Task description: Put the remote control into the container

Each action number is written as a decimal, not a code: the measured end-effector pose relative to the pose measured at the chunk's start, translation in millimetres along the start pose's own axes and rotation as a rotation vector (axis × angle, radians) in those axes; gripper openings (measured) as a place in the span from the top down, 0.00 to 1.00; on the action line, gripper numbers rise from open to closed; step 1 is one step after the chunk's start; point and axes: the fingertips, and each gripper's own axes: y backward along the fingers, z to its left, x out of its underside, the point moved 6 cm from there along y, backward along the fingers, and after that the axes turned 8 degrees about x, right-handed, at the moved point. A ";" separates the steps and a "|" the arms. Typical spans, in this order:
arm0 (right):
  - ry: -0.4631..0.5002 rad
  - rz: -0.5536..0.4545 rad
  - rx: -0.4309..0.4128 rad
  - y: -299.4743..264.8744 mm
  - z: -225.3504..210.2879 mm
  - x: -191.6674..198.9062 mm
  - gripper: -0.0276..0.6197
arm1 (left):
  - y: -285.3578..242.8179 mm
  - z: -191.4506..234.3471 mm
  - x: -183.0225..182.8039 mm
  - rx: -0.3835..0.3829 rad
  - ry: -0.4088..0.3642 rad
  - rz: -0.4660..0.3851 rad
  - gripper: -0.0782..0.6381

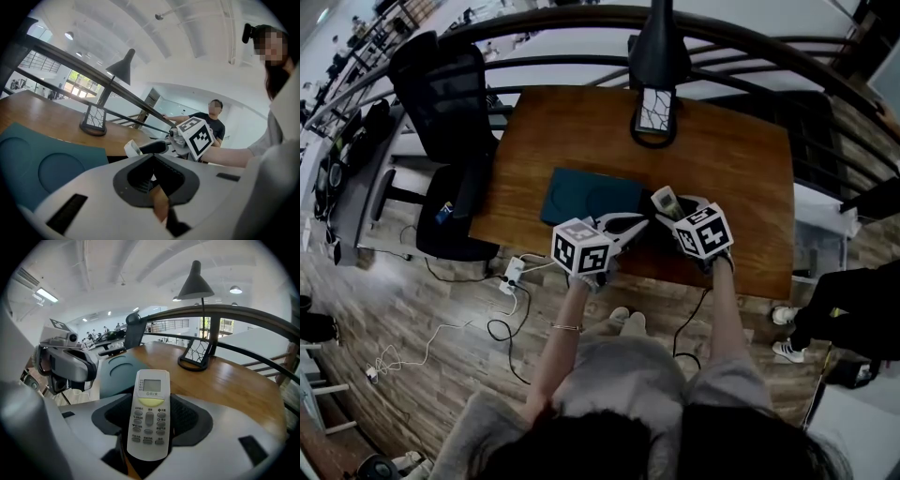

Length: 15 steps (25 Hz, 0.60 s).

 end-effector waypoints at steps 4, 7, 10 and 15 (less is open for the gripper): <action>0.013 0.036 -0.019 -9.7 0.5 5.8 0.57 | -0.2 2.5 3.4 -0.002 0.009 0.008 0.89; 0.032 0.068 -0.029 -15.6 -0.7 9.0 0.57 | -0.9 3.5 3.2 0.000 0.014 0.013 0.89; 0.054 0.105 -0.040 -21.4 -1.2 13.3 0.57 | -0.9 3.4 3.9 0.000 0.018 0.017 0.89; 0.124 0.168 -0.062 -29.0 -0.1 17.0 0.57 | -1.9 4.2 7.0 -0.001 0.024 0.027 0.89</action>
